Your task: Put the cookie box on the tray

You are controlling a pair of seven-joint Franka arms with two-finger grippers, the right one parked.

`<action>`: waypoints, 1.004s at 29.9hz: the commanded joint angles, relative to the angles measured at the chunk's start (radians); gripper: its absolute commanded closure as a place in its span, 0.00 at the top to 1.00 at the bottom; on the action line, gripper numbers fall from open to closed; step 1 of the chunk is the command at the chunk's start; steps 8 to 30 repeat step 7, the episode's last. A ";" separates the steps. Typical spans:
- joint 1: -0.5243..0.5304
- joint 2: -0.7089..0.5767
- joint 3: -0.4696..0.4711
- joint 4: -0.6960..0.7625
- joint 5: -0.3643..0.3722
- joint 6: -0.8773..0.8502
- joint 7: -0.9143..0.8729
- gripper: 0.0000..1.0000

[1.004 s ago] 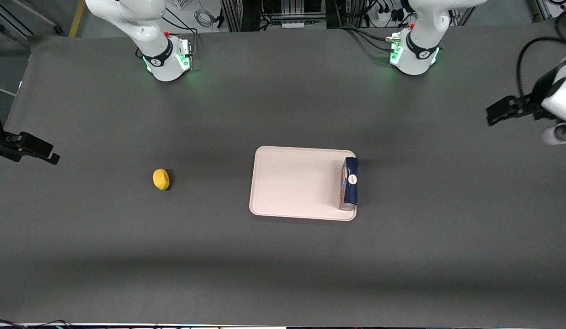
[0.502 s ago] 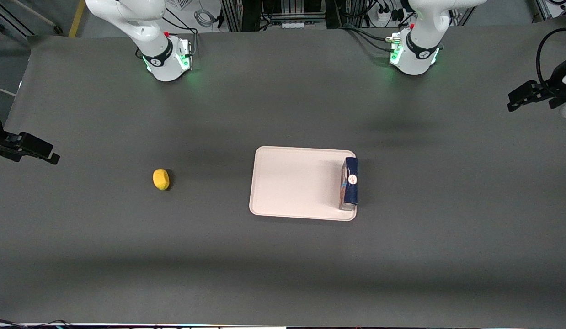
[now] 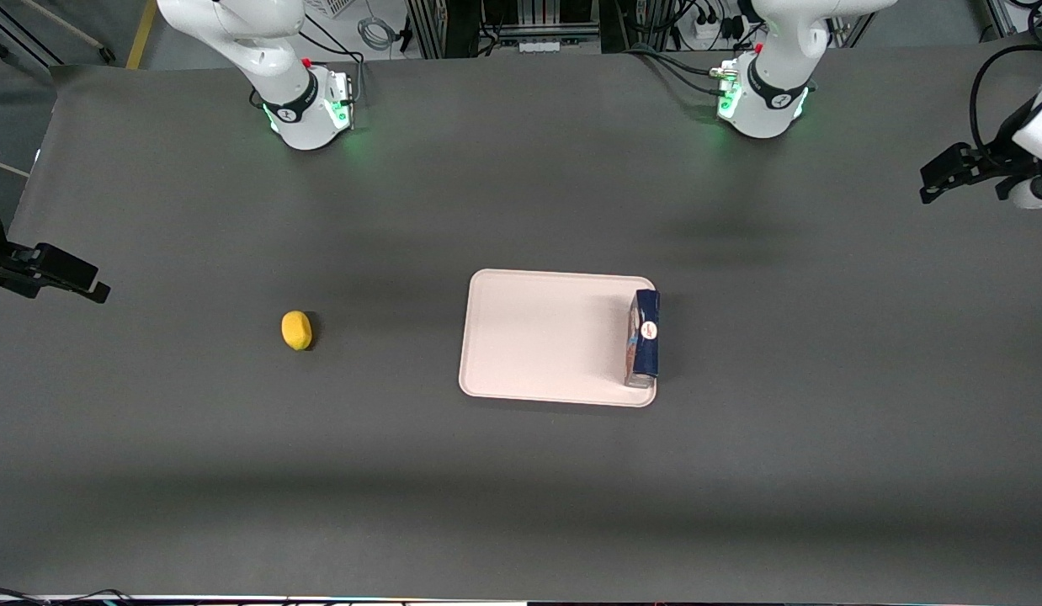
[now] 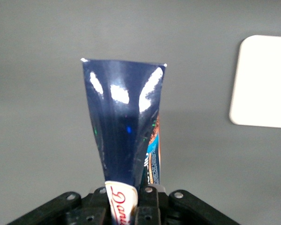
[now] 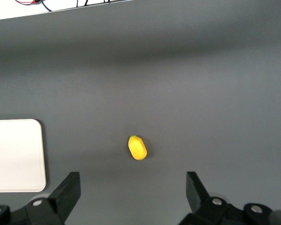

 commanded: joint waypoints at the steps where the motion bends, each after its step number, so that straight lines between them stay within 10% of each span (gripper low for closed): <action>1: -0.008 0.004 -0.042 0.027 -0.011 -0.005 0.005 1.00; 30: -0.008 0.006 -0.053 0.044 -0.013 -0.015 0.005 1.00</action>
